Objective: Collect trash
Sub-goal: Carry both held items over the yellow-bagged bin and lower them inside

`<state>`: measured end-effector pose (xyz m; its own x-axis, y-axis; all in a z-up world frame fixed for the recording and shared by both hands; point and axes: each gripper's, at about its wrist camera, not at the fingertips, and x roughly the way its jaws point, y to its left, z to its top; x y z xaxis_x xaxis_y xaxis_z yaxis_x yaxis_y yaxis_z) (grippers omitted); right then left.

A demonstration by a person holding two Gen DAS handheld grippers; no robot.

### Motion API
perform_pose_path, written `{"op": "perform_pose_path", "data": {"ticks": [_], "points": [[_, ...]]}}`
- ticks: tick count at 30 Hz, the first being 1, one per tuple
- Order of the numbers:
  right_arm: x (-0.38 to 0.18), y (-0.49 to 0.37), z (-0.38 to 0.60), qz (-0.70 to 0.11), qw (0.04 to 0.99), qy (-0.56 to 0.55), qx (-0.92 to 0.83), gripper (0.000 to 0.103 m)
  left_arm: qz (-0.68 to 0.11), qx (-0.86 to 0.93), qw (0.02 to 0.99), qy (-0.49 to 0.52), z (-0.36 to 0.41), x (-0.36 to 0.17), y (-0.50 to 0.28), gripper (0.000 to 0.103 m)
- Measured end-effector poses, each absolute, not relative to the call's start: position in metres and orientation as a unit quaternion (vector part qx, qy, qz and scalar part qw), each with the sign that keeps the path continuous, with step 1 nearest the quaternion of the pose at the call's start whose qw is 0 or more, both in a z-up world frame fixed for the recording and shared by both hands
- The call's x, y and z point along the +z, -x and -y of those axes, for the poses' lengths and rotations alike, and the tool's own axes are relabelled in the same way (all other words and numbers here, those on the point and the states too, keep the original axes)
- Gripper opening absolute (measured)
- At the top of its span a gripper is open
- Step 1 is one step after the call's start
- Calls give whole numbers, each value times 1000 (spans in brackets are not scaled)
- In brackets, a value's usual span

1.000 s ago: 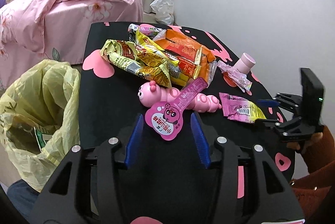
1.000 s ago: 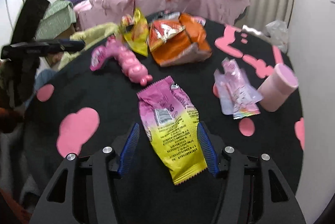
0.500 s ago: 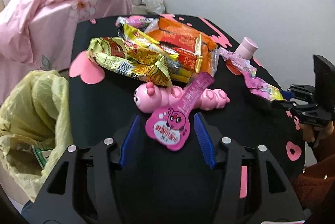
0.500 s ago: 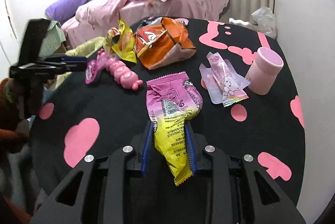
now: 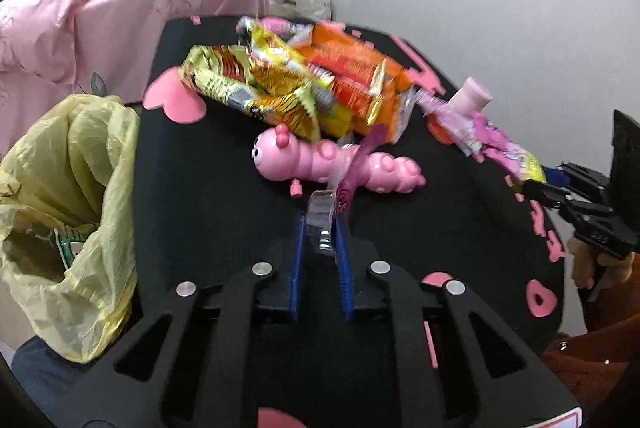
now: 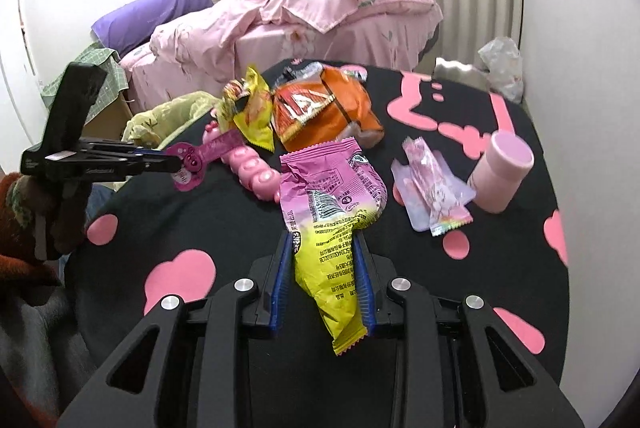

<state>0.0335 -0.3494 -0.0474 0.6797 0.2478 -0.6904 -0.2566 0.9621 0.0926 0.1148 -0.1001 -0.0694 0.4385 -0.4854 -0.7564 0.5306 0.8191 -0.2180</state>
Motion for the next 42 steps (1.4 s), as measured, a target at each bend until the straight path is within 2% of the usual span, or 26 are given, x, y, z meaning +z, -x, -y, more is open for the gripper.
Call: {"op": "perform_pose_path", "data": {"ticks": [8,16,29,42], "points": [[-23,-39,325,-349,924,14,153,29,-364,-263,893,-27,71,-18,-86,13],[8,-63,270,-328,922,38,201,29,-344,-190,919,19,9,-4,-83,14],[7,-158,137,-362,872,76,321,29,-380,-55,915,126,-109,-48,-110,14],[-50,-251,69,-445,817,80,358,29,-432,-28,888,153,-127,-94,-162,14]]}}
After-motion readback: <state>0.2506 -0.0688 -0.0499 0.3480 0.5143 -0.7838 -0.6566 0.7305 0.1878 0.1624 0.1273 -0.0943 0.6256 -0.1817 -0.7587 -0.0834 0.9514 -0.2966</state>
